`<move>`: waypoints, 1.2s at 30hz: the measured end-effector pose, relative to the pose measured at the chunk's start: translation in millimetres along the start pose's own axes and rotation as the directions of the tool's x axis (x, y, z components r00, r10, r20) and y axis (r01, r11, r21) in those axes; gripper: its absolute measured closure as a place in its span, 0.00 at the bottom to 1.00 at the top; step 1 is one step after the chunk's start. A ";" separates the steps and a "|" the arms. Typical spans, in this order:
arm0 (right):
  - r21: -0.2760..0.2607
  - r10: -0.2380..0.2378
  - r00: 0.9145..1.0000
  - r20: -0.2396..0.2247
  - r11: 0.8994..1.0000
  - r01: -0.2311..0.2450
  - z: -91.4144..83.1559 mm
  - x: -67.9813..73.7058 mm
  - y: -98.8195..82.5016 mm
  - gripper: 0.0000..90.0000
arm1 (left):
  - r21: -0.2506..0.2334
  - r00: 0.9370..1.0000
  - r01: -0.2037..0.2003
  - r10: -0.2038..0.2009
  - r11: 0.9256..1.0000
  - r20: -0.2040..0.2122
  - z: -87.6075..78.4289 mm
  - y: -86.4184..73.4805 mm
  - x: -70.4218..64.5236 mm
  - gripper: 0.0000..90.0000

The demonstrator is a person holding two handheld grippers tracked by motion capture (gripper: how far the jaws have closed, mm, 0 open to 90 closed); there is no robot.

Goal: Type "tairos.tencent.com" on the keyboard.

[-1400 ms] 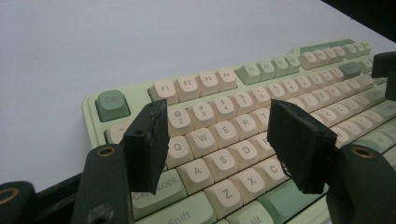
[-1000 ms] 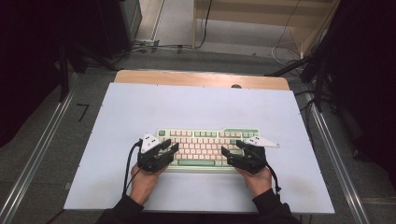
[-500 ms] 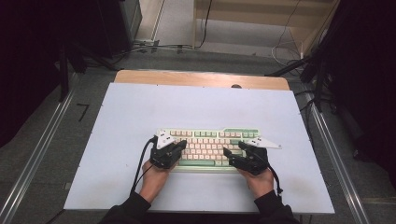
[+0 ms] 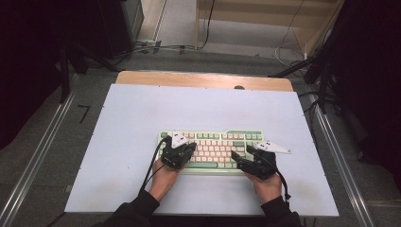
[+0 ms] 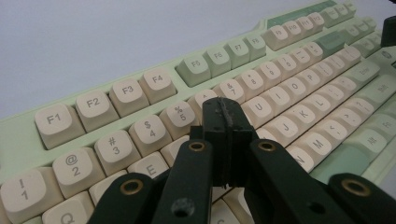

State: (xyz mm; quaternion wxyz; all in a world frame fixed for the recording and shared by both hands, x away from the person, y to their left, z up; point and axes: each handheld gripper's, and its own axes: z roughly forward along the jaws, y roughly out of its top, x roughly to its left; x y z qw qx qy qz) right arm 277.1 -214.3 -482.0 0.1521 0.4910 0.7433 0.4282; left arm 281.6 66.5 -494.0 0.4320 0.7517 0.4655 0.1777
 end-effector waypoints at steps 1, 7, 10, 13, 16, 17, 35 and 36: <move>0.001 -0.001 1.000 0.000 1.000 0.001 -0.3 -0.1 -0.2 0.33 | -0.001 1.000 0.004 -0.004 1.000 0.000 0.6 0.4 0.0 1.00; 0.001 0.001 1.000 0.003 1.000 -0.001 -1.7 -0.6 -1.2 0.33 | 0.004 1.000 0.009 -0.009 1.000 -0.004 2.0 1.4 0.7 1.00; 0.001 0.005 1.000 0.005 1.000 -0.005 -2.4 -1.2 -1.2 0.33 | 0.008 1.000 0.007 -0.007 1.000 -0.008 2.4 1.5 1.1 1.00; 0.000 0.005 1.000 0.005 1.000 -0.005 -2.3 -1.3 -1.2 0.33 | 0.009 1.000 0.008 -0.007 1.000 -0.007 2.7 1.5 0.8 1.00; 0.000 0.003 1.000 0.004 1.000 -0.003 -2.2 -1.4 -1.1 0.34 | 0.011 1.000 0.009 -0.009 1.000 -0.005 2.7 1.5 0.7 1.00; 0.000 0.004 1.000 0.004 1.000 -0.004 -2.2 -1.3 -1.1 0.34 | 0.012 1.000 0.008 -0.008 1.000 -0.006 2.8 1.4 0.5 1.00; 0.000 0.004 1.000 0.002 1.000 -0.004 -2.2 -1.5 -0.6 0.34 | -0.034 0.999 0.043 -0.042 0.998 0.030 -6.1 4.2 2.4 0.77; -0.002 0.003 1.000 0.001 1.000 -0.003 -2.3 -1.6 -0.5 0.34 | -0.039 0.999 0.044 -0.043 0.998 0.033 -8.2 4.7 3.2 0.68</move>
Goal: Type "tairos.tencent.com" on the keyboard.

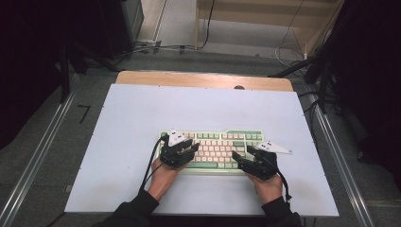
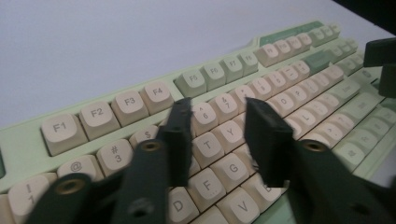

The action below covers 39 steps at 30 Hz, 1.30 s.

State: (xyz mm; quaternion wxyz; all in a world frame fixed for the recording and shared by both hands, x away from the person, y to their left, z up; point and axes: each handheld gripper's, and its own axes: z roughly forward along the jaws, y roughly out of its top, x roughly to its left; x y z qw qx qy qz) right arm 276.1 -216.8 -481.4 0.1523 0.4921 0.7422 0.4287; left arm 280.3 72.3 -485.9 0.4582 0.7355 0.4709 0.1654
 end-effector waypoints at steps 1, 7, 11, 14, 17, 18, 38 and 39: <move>0.000 0.001 1.000 -0.001 1.000 -0.001 -0.2 0.0 0.2 0.34 | -0.003 1.000 -0.001 0.001 1.000 0.000 -2.2 0.5 0.8 0.62; -0.003 0.004 1.000 -0.002 1.000 -0.004 -0.6 -1.0 1.2 0.34 | -0.019 1.000 -0.006 0.005 1.000 -0.028 -14.7 0.5 5.1 0.37; 0.000 -0.003 1.000 -0.007 1.000 0.003 1.3 1.0 1.6 0.34 | -0.022 0.999 0.009 -0.010 1.000 -0.044 -21.7 -1.7 12.6 0.35; 0.001 -0.008 1.000 -0.009 1.000 0.008 2.1 2.2 2.3 0.34 | -0.032 0.998 0.029 -0.031 0.999 -0.062 -27.7 -4.3 19.7 0.39; 0.004 -0.010 1.000 -0.011 1.000 0.010 3.3 3.0 2.8 0.34 | -0.041 0.996 0.044 -0.048 0.998 -0.080 -31.2 -5.3 24.8 0.45; 0.004 -0.011 1.000 -0.012 1.000 0.011 3.8 3.4 3.0 0.34 | -0.043 0.995 0.050 -0.053 0.998 -0.084 -32.0 -5.5 26.4 0.49; 0.007 -0.022 1.000 -0.019 1.000 0.022 5.9 5.8 3.5 0.34 | 0.022 0.998 0.027 -0.026 0.999 -0.055 -19.5 -8.4 26.3 1.00; 0.008 -0.021 1.000 -0.020 1.000 0.021 5.9 6.0 3.5 0.34 | 0.024 0.998 0.027 -0.025 0.999 -0.054 -18.7 -8.5 26.5 1.00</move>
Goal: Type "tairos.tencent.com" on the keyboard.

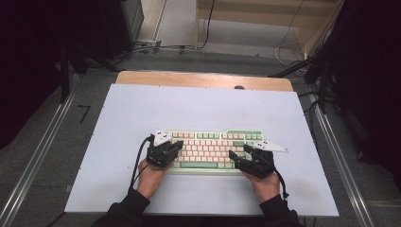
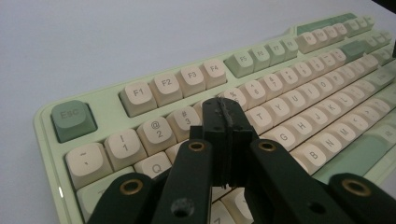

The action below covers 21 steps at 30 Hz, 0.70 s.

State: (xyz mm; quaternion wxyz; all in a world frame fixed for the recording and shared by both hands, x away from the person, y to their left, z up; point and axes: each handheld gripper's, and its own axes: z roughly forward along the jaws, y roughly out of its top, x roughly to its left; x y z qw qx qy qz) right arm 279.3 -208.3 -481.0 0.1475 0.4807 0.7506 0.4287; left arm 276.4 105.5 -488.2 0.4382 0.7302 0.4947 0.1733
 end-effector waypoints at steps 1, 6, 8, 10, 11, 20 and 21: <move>0.001 0.000 1.000 0.000 1.000 0.000 0.1 0.0 0.0 0.34 | 0.006 1.000 -0.002 0.002 1.000 -0.001 0.7 -0.1 -0.1 1.00; 0.002 0.000 1.000 0.000 1.000 0.000 0.2 -0.3 -0.1 0.34 | 0.020 1.000 -0.011 0.011 1.000 -0.006 5.4 -0.4 -3.5 1.00; 0.002 -0.001 1.000 0.000 1.000 0.001 0.1 -0.2 -0.1 0.34 | 0.028 1.000 -0.014 0.015 1.000 -0.010 7.9 -0.4 -4.5 1.00; 0.001 0.001 1.000 0.001 1.000 -0.001 0.1 -0.3 -0.1 0.34 | 0.030 1.000 -0.016 0.017 0.999 -0.018 9.5 -0.4 -5.5 1.00; 0.001 0.000 1.000 0.002 1.000 0.000 0.0 -0.3 0.0 0.34 | 0.032 1.000 -0.018 0.019 0.999 -0.020 9.8 -0.4 -5.8 1.00; 0.005 -0.007 1.000 0.004 1.000 0.007 0.9 0.7 -0.5 0.34 | 0.047 0.999 -0.017 0.019 0.999 -0.032 12.6 -1.0 -5.9 0.99; 0.005 -0.008 1.000 0.005 1.000 0.008 1.0 0.8 -0.5 0.34 | 0.047 0.999 -0.017 0.018 0.999 -0.031 12.6 -0.8 -6.1 0.99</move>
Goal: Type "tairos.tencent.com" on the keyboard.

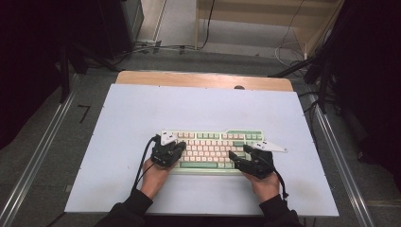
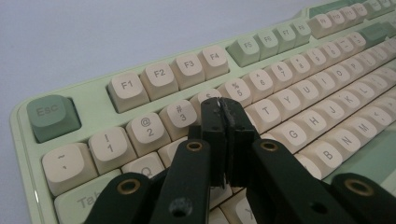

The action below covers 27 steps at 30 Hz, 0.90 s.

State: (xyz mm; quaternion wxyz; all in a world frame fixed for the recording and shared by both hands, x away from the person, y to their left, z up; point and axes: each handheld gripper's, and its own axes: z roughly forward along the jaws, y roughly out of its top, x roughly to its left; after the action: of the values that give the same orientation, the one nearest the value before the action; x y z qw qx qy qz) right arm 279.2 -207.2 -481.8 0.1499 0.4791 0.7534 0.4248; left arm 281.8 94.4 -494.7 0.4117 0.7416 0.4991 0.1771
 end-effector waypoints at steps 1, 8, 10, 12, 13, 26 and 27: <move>0.001 -0.001 1.000 0.000 1.000 0.001 0.1 0.1 0.0 0.34 | 0.000 1.000 0.001 -0.001 1.000 0.003 0.0 0.0 0.1 0.99; -0.002 -0.007 1.000 0.008 1.000 0.007 -0.2 -0.6 -0.1 0.34 | -0.062 1.000 0.006 -0.004 0.998 0.029 -9.9 1.1 -4.4 0.60; -0.002 -0.007 1.000 0.007 1.000 0.007 -0.4 -0.9 0.0 0.34 | -0.078 0.999 0.002 0.002 0.997 0.040 -12.6 0.9 -4.5 0.48; -0.002 -0.008 1.000 0.008 1.000 0.008 -0.5 -0.8 0.0 0.34 | -0.088 0.999 0.003 0.002 0.996 0.046 -15.4 0.7 -4.4 0.43; -0.003 -0.007 1.000 0.008 1.000 0.007 -0.5 -0.6 0.1 0.34 | -0.096 0.999 0.007 -0.002 0.995 0.048 -17.0 0.5 -4.0 0.40; 0.001 -0.059 0.998 -0.037 0.998 0.059 9.9 13.7 5.2 0.47 | -0.140 1.000 0.028 -0.028 0.990 0.001 -33.4 -13.6 3.5 0.36; 0.005 -0.064 0.997 -0.045 0.998 0.064 11.4 15.4 6.0 0.48 | -0.140 1.000 0.030 -0.030 0.990 -0.004 -34.6 -14.8 4.1 0.36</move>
State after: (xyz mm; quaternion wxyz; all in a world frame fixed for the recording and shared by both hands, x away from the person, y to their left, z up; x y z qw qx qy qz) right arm 282.4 -187.5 -481.2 0.1449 0.4454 0.7729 0.4280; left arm 251.5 115.5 -486.3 0.4638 0.7029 0.4978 0.2076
